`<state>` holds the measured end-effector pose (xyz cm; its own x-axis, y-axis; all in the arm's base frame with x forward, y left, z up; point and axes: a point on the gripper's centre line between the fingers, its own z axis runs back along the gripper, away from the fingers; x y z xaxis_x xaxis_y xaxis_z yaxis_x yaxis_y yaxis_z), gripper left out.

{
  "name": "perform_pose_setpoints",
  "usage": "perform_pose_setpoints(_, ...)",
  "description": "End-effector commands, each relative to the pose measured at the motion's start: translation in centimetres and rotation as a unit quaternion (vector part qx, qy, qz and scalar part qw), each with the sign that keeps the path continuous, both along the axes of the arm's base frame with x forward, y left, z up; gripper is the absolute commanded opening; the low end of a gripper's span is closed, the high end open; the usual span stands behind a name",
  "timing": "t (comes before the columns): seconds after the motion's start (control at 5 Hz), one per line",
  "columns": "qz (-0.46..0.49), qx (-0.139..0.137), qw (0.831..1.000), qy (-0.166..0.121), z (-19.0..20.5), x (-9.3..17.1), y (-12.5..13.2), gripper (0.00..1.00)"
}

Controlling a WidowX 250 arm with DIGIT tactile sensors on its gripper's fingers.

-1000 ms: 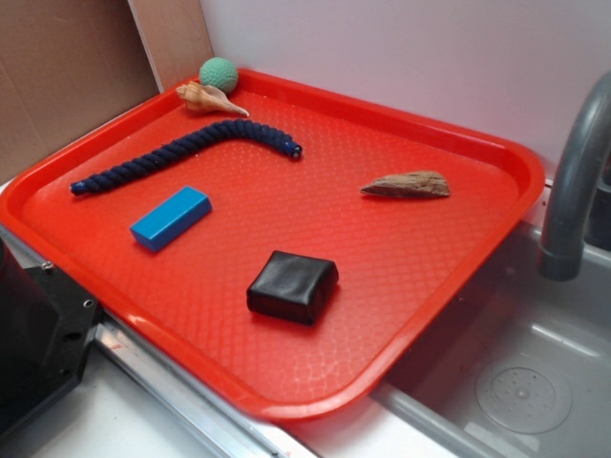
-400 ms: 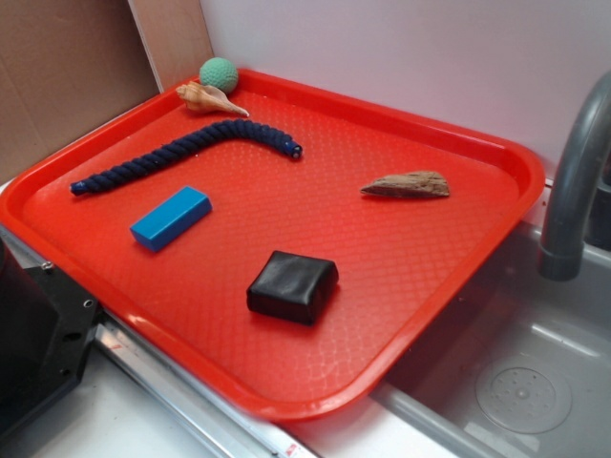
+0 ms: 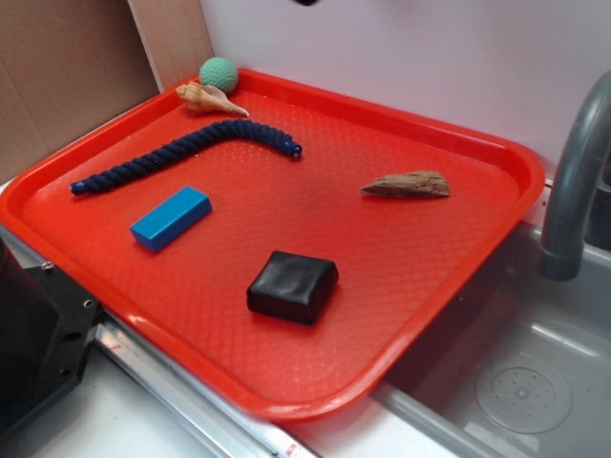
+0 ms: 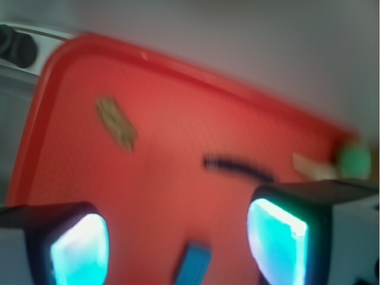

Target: Grab the wood chip.

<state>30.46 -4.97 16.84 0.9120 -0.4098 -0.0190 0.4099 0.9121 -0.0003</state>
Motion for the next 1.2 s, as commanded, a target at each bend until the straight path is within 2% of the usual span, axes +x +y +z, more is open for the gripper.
perform_pose_setpoints(0.0, -0.103, -0.004, 0.995, -0.004, 0.1, -0.6, -3.5, 1.0)
perform_pose_setpoints(0.2, -0.133, -0.019, 0.991, 0.007, 0.0, -2.7, -4.7, 1.0)
perform_pose_setpoints(0.4, -0.118, -0.013, 0.993, 0.002, -2.3, -3.1, -5.8, 1.0)
perform_pose_setpoints(0.6, -0.074, 0.0, 0.997, -0.022, -3.5, -2.5, -5.5, 1.0)
perform_pose_setpoints(1.0, -0.074, 0.0, 0.997, -0.022, -3.5, -2.5, -5.5, 1.0)
